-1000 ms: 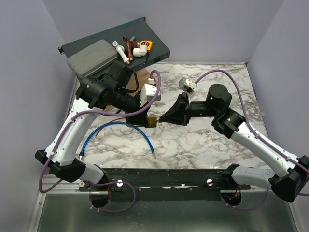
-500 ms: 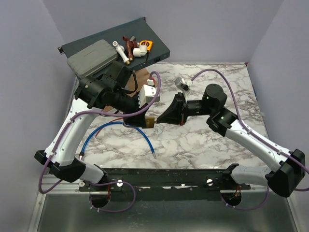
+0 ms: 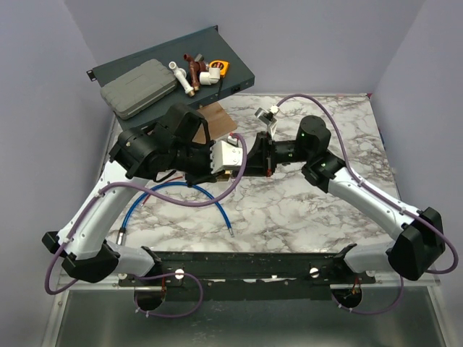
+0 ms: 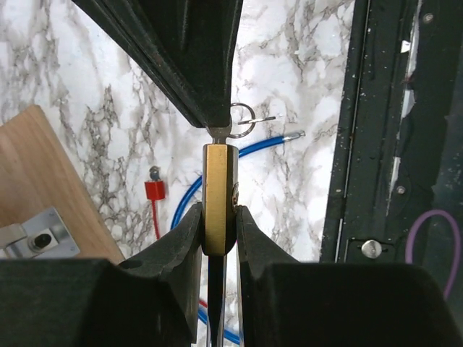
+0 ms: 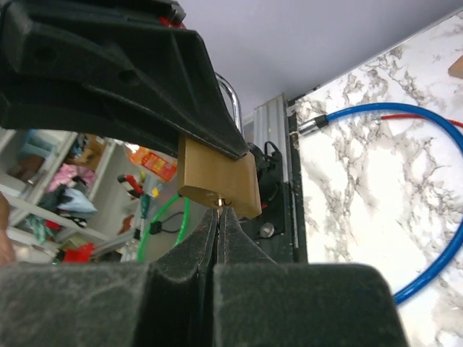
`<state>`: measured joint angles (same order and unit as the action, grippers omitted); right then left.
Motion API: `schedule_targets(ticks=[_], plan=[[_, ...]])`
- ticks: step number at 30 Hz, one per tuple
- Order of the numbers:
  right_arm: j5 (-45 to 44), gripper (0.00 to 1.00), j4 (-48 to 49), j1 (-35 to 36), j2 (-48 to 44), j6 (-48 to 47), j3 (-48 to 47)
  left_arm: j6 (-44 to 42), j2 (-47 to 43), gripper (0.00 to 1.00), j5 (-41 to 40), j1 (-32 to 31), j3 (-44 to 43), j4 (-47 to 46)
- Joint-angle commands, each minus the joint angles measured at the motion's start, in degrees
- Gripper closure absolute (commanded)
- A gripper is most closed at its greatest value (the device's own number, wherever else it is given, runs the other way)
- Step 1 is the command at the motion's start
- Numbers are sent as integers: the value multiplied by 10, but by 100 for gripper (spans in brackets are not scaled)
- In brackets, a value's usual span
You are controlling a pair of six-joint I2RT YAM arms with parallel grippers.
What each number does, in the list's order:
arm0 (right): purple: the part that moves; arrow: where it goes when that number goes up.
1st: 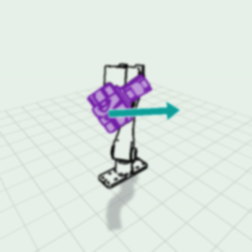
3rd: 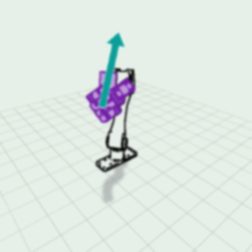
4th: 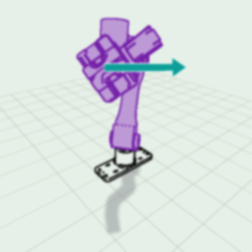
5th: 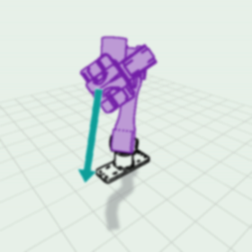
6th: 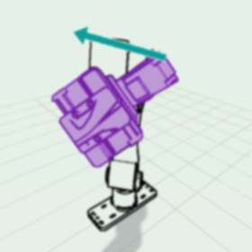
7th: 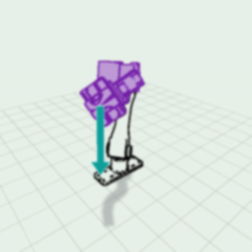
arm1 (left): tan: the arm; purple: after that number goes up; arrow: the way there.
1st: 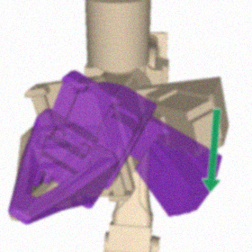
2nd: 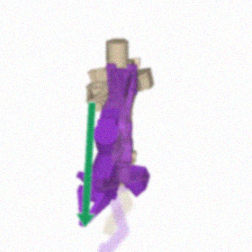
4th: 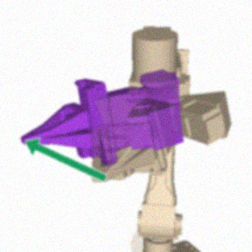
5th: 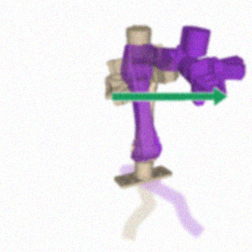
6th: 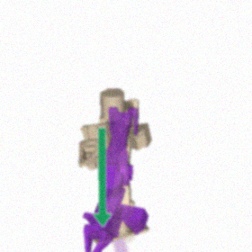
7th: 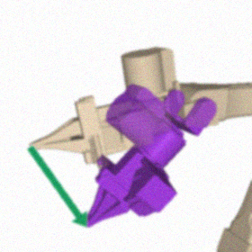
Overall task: Unlock with the key
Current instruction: Unlock the lock.
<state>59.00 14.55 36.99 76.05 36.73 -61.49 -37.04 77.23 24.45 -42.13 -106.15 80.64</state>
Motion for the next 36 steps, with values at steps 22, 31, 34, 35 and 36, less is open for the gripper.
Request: schedule_targets(ticks=[22, 31, 34, 35, 36], plan=[[-1, 37, -24, -39, -73, -104, -21, 79, -1, 100, 57, -7, 37, -94], [22, 34, 101, -37, -90, -113, 43, 128, 42, 100, 162, 34, -47, -54], [10, 37, 82, -37, -80, -126, 35, 140, 48, 100, 186, 33, -58, -51], [7, 38, 87, -37, -78, -124, 35, 140, 50, 100, 194, 33, -60, -45], [2, 39, 102, -36, -78, -120, 38, 138, 53, 100, 204, 33, -63, -40]])
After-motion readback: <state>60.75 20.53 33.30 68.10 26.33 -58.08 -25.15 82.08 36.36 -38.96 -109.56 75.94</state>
